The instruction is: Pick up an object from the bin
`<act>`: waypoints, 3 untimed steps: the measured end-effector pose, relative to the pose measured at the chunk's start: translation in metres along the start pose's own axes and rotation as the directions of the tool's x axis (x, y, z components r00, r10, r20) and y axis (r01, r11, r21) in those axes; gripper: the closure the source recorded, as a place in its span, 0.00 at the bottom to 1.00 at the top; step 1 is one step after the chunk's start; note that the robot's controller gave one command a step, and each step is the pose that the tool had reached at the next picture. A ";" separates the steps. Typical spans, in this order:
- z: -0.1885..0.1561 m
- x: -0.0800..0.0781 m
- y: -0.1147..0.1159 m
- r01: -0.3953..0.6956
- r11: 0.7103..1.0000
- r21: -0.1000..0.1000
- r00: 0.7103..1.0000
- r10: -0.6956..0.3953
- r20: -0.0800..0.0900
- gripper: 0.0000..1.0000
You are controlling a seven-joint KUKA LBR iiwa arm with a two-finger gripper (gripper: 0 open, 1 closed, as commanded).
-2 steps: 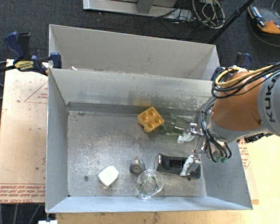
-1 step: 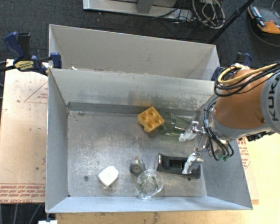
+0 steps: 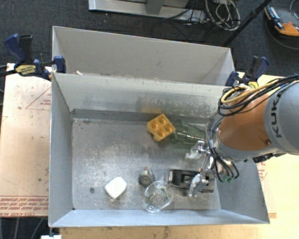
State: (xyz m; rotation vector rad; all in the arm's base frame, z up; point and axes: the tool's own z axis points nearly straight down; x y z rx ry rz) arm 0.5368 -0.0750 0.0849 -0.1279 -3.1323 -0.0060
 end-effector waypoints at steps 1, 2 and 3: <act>0.014 -0.005 0.000 0.012 1.000 0.001 1.000 -0.012 0.004 1.00; 0.011 -0.005 0.001 0.015 1.000 0.002 1.000 -0.015 0.011 1.00; 0.006 -0.005 0.001 0.016 1.000 0.002 1.000 -0.016 0.011 1.00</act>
Offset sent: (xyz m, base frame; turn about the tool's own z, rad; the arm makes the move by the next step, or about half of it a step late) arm 0.0000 0.0000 0.0000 0.0000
